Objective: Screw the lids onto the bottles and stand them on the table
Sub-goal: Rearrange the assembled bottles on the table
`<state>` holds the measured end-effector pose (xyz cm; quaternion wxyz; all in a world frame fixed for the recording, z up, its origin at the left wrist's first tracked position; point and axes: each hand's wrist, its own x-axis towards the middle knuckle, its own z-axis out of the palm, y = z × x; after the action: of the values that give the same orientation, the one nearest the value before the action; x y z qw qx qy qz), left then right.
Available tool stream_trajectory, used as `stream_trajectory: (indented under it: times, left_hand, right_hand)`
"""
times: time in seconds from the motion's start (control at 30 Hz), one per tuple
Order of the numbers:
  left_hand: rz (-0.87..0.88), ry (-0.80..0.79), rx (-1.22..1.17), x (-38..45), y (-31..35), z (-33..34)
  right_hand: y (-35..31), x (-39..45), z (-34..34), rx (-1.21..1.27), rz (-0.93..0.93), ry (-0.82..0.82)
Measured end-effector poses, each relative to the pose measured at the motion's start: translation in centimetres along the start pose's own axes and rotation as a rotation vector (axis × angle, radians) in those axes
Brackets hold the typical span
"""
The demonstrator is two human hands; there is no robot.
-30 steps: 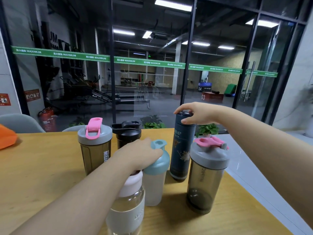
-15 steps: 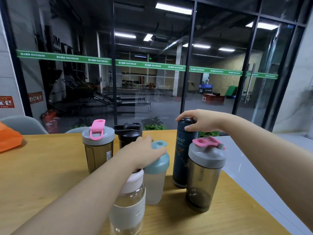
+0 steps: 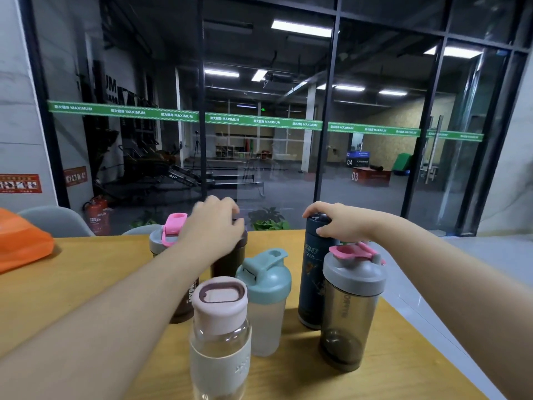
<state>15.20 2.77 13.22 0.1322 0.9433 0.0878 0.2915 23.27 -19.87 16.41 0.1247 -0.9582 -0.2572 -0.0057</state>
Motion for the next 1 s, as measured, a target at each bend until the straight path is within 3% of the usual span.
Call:
stream_trajectory:
  times: [0.17,0.37,0.63,1.0]
  left_hand:
    - [-0.189,0.029,0.222,0.1,-3.9,-0.4]
    - [-0.380,-0.114,0.133,-0.1,-6.0,1.5]
    - [-0.315,0.064,0.192,-1.3,-6.5,3.2]
    - [-0.372,0.224,-0.195,-1.4,-7.1,1.7]
  right_hand:
    - [-0.1,-0.3,0.8,0.014,-0.025,0.077]
    - [-0.4,0.1,1.2,-0.013,0.007,0.126]
    - [-1.9,-1.3,1.4,0.042,-0.059,0.357]
    - [-4.0,-3.4,0.9,0.056,-0.167,0.371]
